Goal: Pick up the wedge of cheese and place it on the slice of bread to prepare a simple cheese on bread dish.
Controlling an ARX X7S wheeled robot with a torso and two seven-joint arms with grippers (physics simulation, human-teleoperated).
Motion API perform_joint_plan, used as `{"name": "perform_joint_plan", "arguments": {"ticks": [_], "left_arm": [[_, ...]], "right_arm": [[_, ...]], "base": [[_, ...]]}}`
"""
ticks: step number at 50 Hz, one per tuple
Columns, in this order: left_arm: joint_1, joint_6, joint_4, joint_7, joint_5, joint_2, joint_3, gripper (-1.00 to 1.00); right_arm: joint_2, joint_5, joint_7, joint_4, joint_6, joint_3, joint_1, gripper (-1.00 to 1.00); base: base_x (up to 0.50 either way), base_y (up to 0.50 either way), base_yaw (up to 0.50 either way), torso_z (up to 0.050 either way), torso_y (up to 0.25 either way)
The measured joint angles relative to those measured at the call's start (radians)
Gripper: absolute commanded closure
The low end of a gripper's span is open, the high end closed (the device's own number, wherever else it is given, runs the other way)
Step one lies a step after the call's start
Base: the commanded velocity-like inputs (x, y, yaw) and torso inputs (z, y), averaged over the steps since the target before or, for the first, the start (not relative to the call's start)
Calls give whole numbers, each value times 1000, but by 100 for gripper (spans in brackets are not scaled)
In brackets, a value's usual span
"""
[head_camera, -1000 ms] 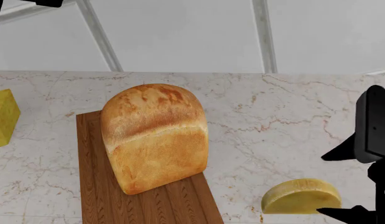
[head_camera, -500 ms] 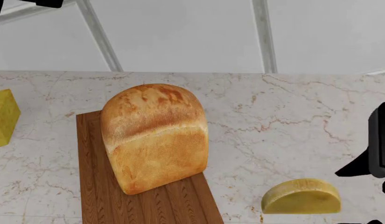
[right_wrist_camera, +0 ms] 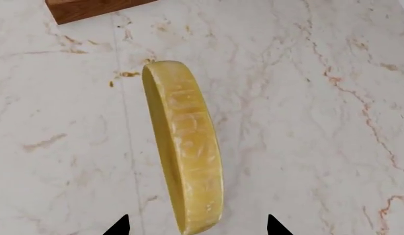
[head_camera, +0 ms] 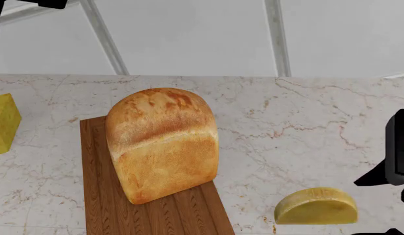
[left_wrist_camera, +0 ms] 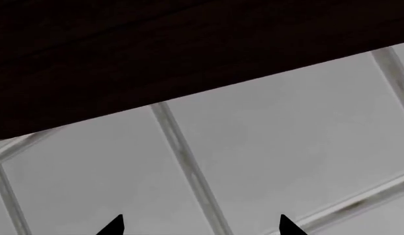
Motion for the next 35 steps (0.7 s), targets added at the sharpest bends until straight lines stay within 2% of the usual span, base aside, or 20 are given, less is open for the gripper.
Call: {"name": "perform_joint_plan", "arguments": {"ticks": [35], "left_arm": [[-2,3,-2,-9,-11,-6,9,-100]], "right_arm": [[-32,-16,6,1,11,2,-14,-100]], "base": [[0,1,2,0,0]]}}
